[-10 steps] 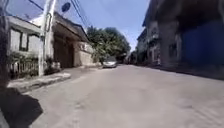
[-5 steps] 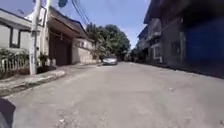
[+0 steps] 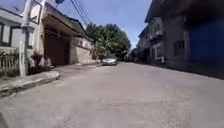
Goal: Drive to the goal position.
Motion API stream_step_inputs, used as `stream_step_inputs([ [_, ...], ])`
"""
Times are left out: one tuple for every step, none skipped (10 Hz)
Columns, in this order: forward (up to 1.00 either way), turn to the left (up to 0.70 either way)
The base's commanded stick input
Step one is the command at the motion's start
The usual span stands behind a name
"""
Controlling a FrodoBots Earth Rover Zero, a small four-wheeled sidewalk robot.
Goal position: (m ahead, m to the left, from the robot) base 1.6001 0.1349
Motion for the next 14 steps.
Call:
stream_step_inputs([
  [0.00, 0.00],
  [0.02, 0.00],
  [0.03, 0.00],
  [0.05, 0.00],
  [0.00, 0.00],
  [0.00, 0.00],
  [0.00, 0.00],
  [0.00, 0.00],
  [0.00, 0.00],
  [0.00, 0.00],
  [0.00, 0.00],
  [0.00, 0.00],
  [0.00, 0.00],
  [0.06, 0.00],
])
